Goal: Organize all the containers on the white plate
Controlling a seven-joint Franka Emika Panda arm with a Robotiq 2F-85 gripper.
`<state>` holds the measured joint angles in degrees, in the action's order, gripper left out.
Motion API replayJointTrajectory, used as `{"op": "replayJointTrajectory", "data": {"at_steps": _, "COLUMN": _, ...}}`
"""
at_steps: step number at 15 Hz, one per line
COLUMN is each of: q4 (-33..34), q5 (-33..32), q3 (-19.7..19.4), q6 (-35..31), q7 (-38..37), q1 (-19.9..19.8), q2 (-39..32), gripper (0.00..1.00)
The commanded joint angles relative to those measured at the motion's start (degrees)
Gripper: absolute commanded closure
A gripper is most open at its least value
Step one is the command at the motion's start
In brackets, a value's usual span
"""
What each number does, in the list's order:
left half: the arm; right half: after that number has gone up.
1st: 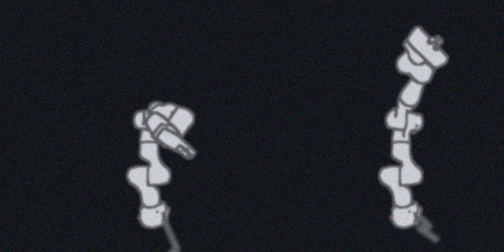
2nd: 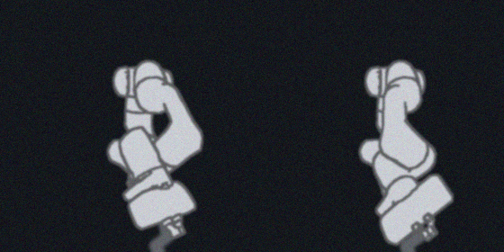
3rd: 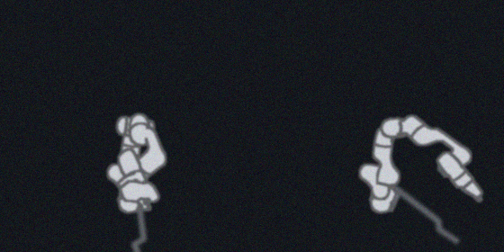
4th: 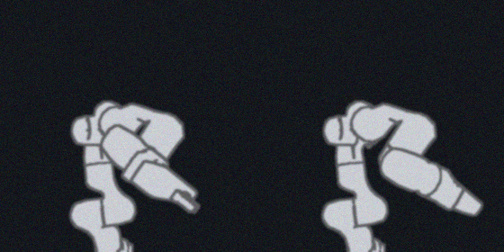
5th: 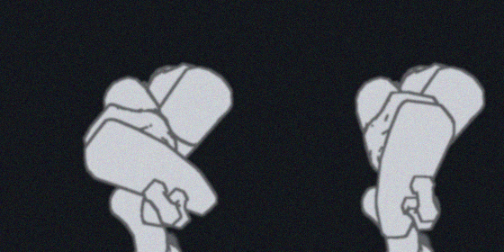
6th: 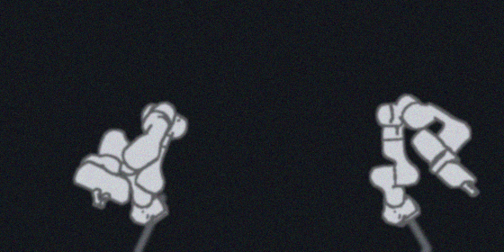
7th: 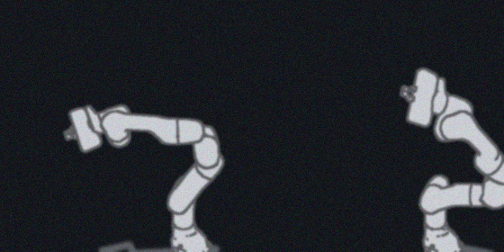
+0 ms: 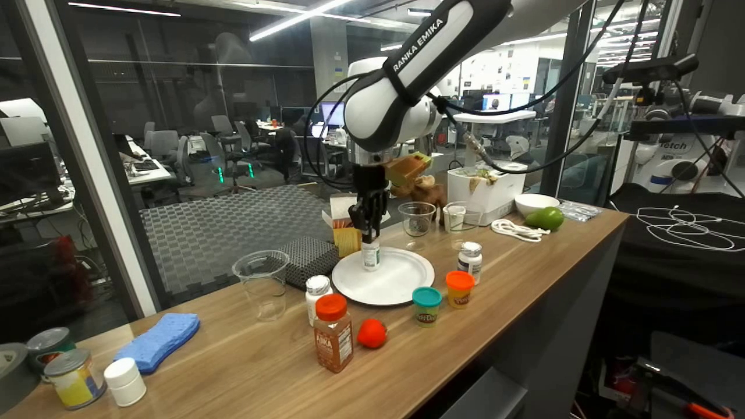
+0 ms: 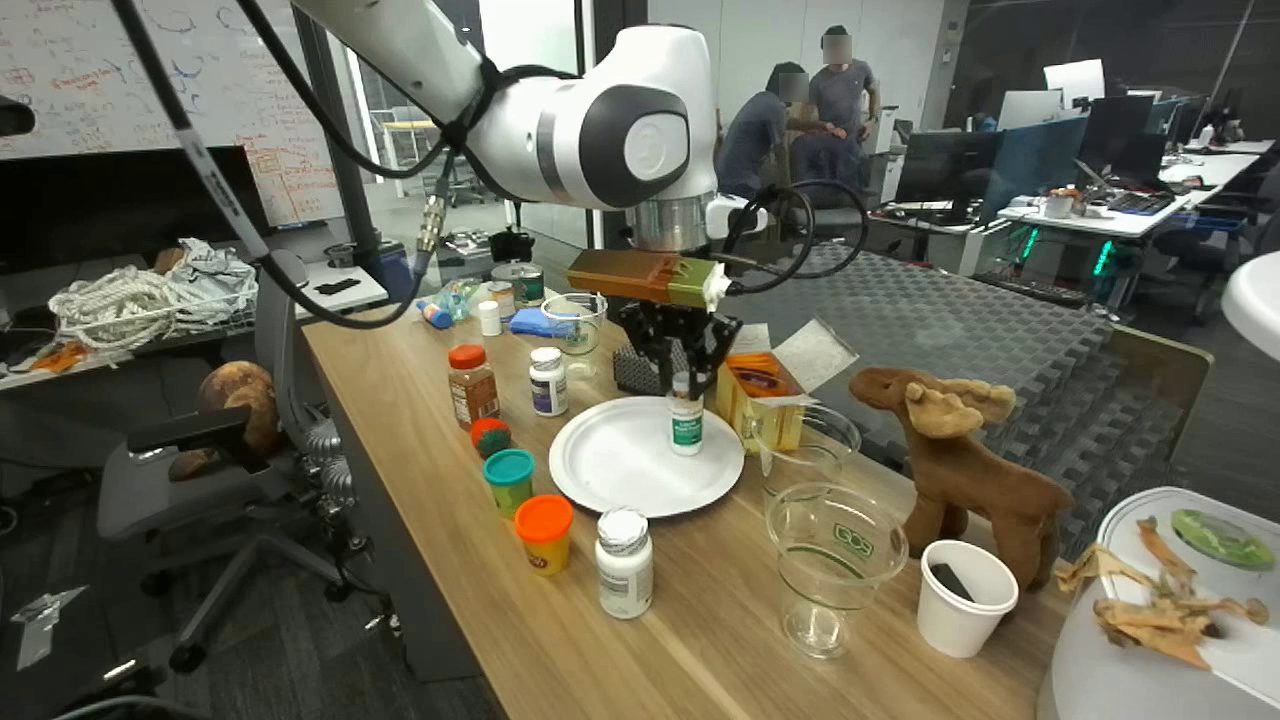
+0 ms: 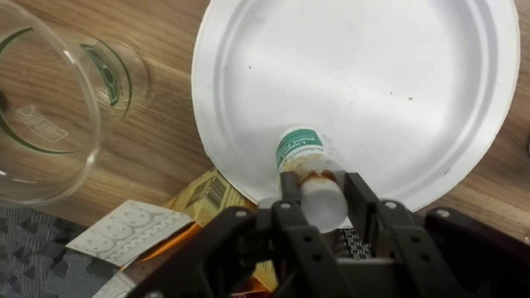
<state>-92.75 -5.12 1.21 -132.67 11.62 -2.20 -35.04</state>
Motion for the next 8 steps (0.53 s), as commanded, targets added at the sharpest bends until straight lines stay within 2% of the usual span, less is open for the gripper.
{"op": "replayJointTrajectory", "data": {"at_steps": 1, "q4": -0.9, "q5": 3.0, "q3": 1.8, "q6": 0.7, "q7": 2.2, "q1": -1.2, "q2": 2.3, "gripper": 0.31}}
{"op": "replayJointTrajectory", "data": {"at_steps": 5, "q4": -7.7, "q5": 1.5, "q3": 1.4, "q6": 5.1, "q7": 1.8, "q1": 0.2, "q2": 12.5, "gripper": 0.00}}
{"op": "replayJointTrajectory", "data": {"at_steps": 8, "q4": -13.2, "q5": 0.9, "q3": 0.1, "q6": 8.0, "q7": -1.2, "q1": 0.7, "q2": 20.4, "gripper": 0.00}}
